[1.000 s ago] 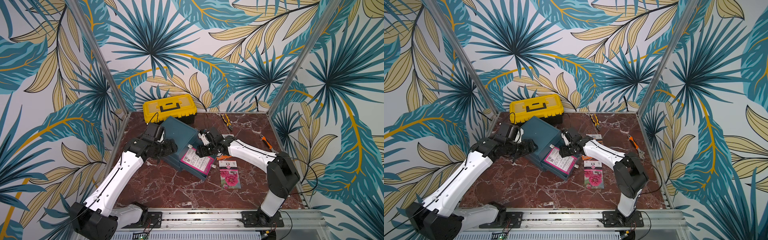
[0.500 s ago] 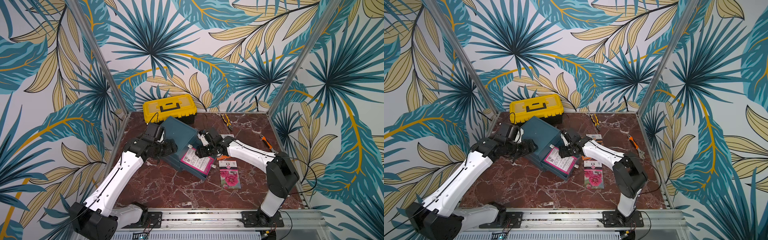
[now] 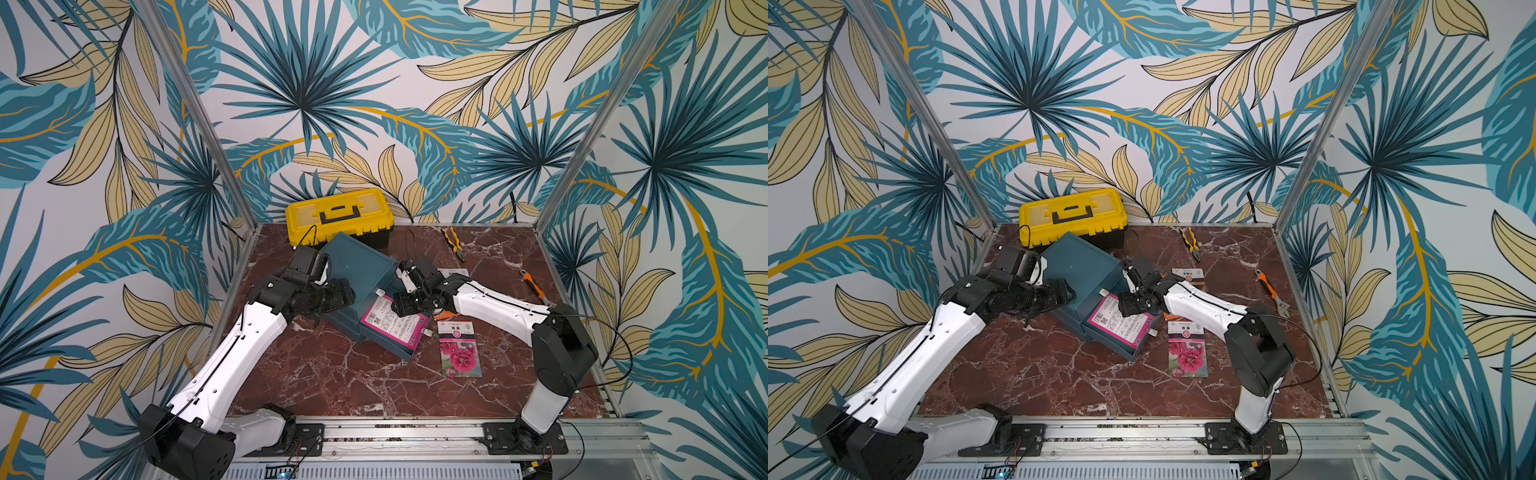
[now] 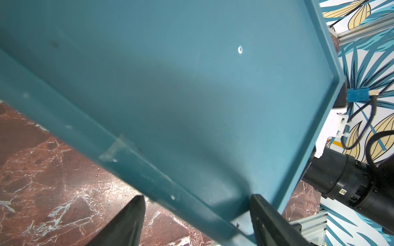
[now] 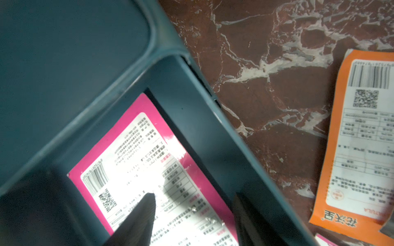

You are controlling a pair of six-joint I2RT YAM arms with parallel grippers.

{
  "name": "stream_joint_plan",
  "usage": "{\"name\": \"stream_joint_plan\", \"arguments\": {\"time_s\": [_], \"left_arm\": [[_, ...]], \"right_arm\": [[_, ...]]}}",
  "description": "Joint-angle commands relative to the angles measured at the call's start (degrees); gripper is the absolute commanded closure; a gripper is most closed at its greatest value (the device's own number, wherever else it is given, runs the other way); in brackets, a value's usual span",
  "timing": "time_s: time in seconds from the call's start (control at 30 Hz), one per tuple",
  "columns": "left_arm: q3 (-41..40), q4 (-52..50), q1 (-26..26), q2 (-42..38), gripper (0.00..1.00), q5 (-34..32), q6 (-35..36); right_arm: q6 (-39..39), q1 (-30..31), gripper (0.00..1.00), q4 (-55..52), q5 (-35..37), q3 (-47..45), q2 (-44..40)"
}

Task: Take the seed bags out of the drawer
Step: Pick up the seed packet from the drawer.

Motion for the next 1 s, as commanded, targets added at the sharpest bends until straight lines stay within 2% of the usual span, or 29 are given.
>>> {"name": "stream_joint_plan", "arguments": {"time_s": [0.0,0.6,0.97], "left_arm": [[-0.1,-2.7,-0.1,-0.7,0.19,-0.8,0.8],[-0.1,-2.6,-0.1,-0.7,0.19,-0.8,0.9],[-0.1,-2.6,-0.2,-0.8,0.19,-0.7,0.9]], "right_arm": [[0.5,0.3,0.37,0.2,2.1,-1.3,0.3],[0.9,1.1,0.35,0.5,1.3,-1.6,1.9],[4.6,2.0,0.44,3.3,-1.5,-4.4,0.5]]}}
